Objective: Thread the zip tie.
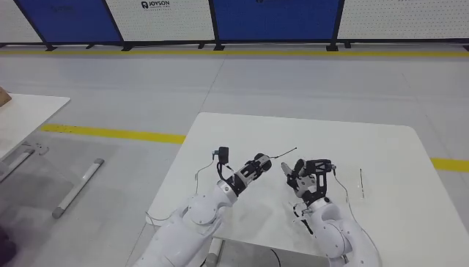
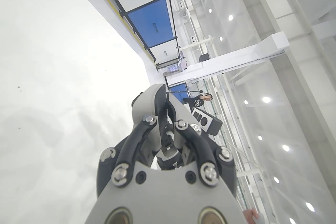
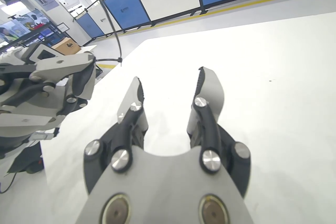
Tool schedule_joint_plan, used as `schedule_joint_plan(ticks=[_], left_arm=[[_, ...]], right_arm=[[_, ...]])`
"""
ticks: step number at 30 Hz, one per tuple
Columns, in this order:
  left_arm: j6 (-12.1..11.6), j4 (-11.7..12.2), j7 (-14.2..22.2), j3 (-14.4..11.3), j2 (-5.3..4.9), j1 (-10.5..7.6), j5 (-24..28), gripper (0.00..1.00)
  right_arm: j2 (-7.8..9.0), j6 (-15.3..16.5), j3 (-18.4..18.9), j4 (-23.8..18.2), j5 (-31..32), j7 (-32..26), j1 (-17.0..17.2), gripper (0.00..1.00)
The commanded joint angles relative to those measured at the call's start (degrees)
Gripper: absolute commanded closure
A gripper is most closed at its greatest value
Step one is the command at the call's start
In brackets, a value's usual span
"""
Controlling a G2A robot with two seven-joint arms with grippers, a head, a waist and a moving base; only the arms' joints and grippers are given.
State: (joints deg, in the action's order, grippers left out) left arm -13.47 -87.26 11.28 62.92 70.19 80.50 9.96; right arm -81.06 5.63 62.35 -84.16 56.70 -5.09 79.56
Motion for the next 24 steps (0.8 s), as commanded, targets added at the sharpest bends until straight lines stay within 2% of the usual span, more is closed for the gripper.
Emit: schedule_joint_plan(ticks=[1,11,24], left_arm=[[0.1,0.0,0.1,-0.2,0.02,-0.01,-0.1,1.00],[0.3,0.2,0.3,-0.8,0.10,-0.04,-1.0,1.00],[0.2,0.0,-0.3,-1.2,0.19,0.01,-2.2,1.00]], right_arm=[[-0.03,-0.1,-0.2,0.0,0.0,-0.1,-0.2,0.65],[-0.04,-0.1,-0.8,-0.2,0.3,-0.8,-0.5,0.55],[0.00,0.2,-1.4,-0.6,0.7,-1.2,-0.6,0.59]])
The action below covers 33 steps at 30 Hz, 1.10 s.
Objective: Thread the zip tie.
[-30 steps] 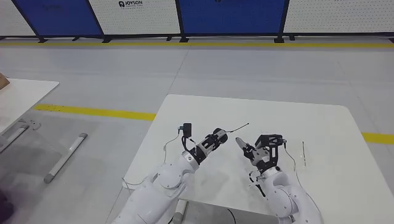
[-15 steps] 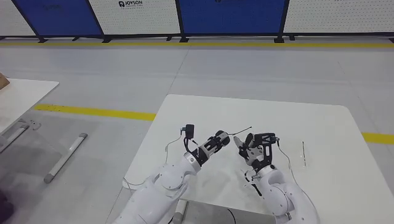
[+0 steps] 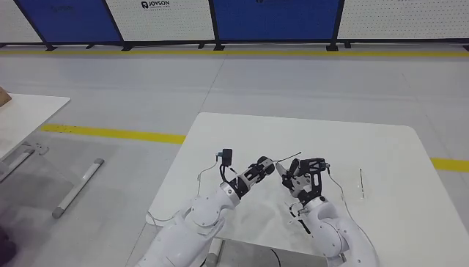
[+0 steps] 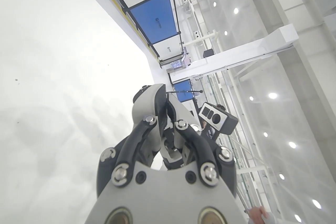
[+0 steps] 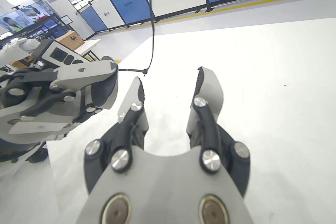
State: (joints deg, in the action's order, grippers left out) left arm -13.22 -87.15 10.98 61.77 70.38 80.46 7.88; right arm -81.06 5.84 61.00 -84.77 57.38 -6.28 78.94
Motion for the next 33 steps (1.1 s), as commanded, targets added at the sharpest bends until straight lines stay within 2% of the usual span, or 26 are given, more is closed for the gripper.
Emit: schedule_joint_plan(ticks=[1,16,22,25,29,30,32,33], left_arm=[[0.0,-0.2,0.0,0.0,-0.01,0.08,-0.2,1.00],[0.1,-0.7,0.6,-0.2,-0.11,0.69,-1.3,1.00],[0.0,-0.8,0.7,-0.2,-0.14,0.87,-1.4,1.00],[0.0,-0.8,0.7,-0.1,-0.15,0.91,-1.5,1.00],[-0.1,-0.7,0.5,-0.2,-0.15,0.90,-1.8,1.00],[-0.1,-0.6,0.4,-0.2,-0.13,0.84,-1.9,1.00],[-0.1,-0.3,0.2,-0.4,-0.08,0.67,-2.0,1.00],[-0.1,-0.2,0.1,-0.4,-0.06,0.60,-2.0,1.00]], right_arm=[[0.01,0.0,0.0,-0.1,0.0,0.0,0.0,0.59],[0.05,1.0,-0.7,0.3,0.0,-0.4,-0.4,0.66],[0.06,1.5,-1.0,0.5,0.3,-0.5,-0.7,0.75],[0.09,1.7,-1.0,0.6,0.4,-0.4,-0.8,0.84],[0.16,2.4,-1.1,0.7,0.8,-0.1,-0.8,0.89],[0.19,2.7,-1.1,0.7,0.9,0.0,-0.7,0.95],[0.24,2.9,-1.1,0.7,1.0,0.2,-0.7,1.00],[0.26,3.0,-1.0,0.7,1.0,0.3,-0.7,1.00]])
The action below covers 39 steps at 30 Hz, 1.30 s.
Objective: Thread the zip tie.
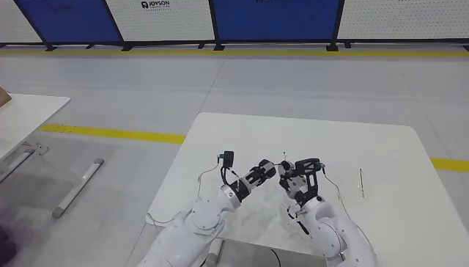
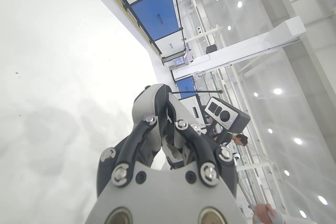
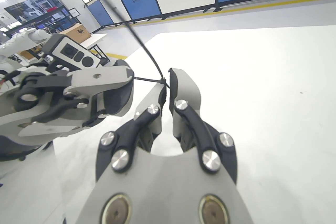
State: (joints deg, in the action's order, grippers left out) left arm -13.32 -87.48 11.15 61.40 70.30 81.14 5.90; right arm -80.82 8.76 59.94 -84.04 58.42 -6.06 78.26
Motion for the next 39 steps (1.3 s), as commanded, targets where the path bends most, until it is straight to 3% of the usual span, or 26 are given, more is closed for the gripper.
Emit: schedule_joint_plan(ticks=[1,39], left_arm=[[0.0,0.2,-0.2,-0.1,0.05,-0.14,-0.1,1.00],[-2.4,-1.5,-2.2,1.5,0.19,0.58,3.4,1.00]], right_arm=[[0.03,0.1,0.0,0.0,0.0,0.2,0.1,1.00],[0.47,2.8,-1.1,4.3,1.3,-4.0,-1.8,1.00]])
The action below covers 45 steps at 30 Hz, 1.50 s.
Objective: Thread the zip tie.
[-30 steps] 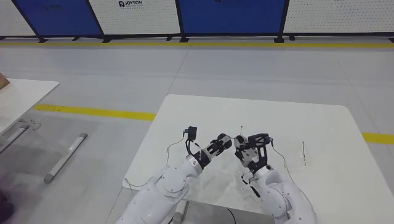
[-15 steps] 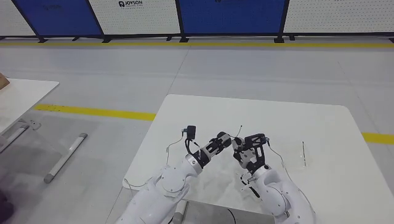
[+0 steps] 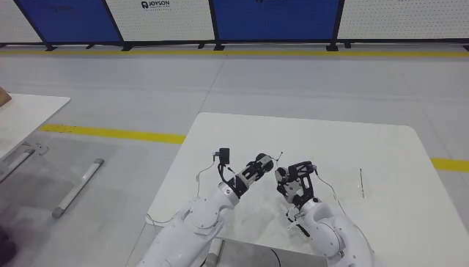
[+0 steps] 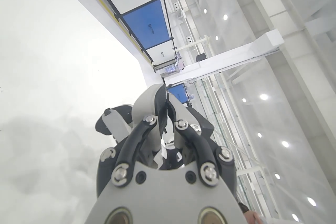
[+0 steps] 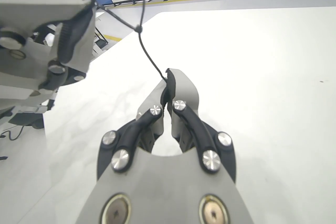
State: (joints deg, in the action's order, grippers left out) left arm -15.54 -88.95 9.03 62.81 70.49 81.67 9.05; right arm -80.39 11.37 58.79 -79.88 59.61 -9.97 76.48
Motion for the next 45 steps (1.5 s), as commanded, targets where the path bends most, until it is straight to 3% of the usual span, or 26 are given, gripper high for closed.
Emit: schedule_joint_plan(ticks=[1,18,19,20,26,32,39,45], left_arm=[[-0.2,-0.1,0.0,0.2,-0.01,0.09,0.4,1.00],[-0.9,-1.1,0.2,1.5,-0.11,0.87,1.2,1.00],[-0.8,-1.1,0.0,1.5,-0.12,0.89,0.9,1.00],[-0.5,-1.0,-0.2,1.5,-0.12,0.88,0.5,1.00],[0.8,0.2,-2.0,1.1,0.09,0.03,-0.8,1.00],[0.7,1.5,-3.0,0.6,0.35,-0.67,-1.1,1.00],[1.1,2.4,-3.8,0.7,0.50,-0.89,-1.0,1.00],[0.8,2.0,-4.1,0.7,0.58,-0.55,-1.3,1.00]], right_arm=[[0.08,0.2,0.1,0.3,0.3,-0.2,0.0,1.00],[0.27,0.0,-0.1,0.8,0.4,-0.2,0.0,1.00],[0.27,0.2,-0.1,0.6,-0.2,0.1,0.2,0.76],[0.28,0.7,0.1,0.4,-1.0,0.3,0.3,0.00],[0.74,2.5,3.4,-1.6,-6.2,4.4,2.5,0.00],[1.73,8.1,9.2,-4.9,-14.7,8.0,6.8,0.00],[3.53,8.1,15.3,-10.1,-26.6,10.7,12.1,0.00],[5.37,8.1,22.6,-13.3,-41.8,13.2,17.0,0.00]])
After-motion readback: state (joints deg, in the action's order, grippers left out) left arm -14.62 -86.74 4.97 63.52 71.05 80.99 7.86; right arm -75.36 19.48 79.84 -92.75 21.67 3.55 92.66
